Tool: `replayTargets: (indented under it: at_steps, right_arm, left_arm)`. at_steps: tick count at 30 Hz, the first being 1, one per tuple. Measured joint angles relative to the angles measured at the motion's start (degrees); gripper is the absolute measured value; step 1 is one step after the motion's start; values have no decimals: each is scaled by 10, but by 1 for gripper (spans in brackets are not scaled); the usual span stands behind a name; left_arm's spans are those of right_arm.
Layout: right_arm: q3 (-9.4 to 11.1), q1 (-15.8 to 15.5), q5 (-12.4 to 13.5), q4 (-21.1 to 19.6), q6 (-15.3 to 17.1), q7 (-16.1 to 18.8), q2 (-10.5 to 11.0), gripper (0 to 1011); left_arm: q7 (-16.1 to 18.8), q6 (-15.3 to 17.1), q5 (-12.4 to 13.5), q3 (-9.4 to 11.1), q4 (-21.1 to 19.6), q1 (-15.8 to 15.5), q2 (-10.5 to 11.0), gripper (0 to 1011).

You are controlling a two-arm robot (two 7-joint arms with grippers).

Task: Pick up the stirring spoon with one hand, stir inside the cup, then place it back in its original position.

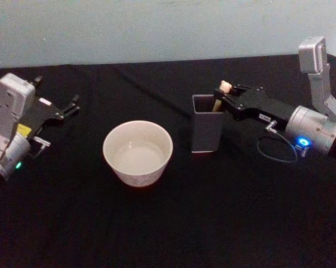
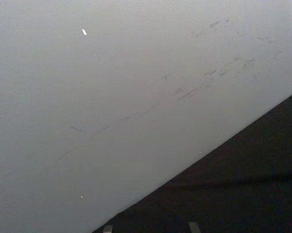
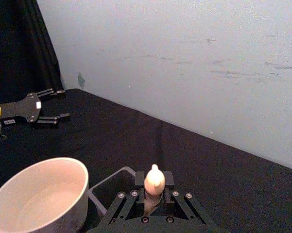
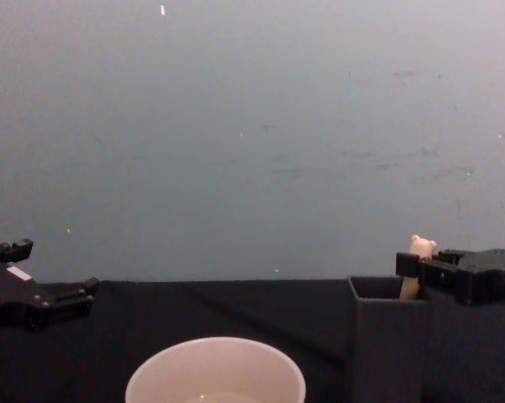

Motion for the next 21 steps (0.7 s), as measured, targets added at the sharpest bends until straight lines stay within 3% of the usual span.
replayTargets:
  at_steps: [9, 21]
  right_arm:
    - [2, -2, 10, -12, -3, 9, 3, 213]
    - [2, 14, 17, -51, -36, 39, 16, 212]
  left_arm:
    - [0, 0, 0, 0, 0, 0, 0, 1001]
    - [0, 0, 0, 0, 0, 0, 0, 1001]
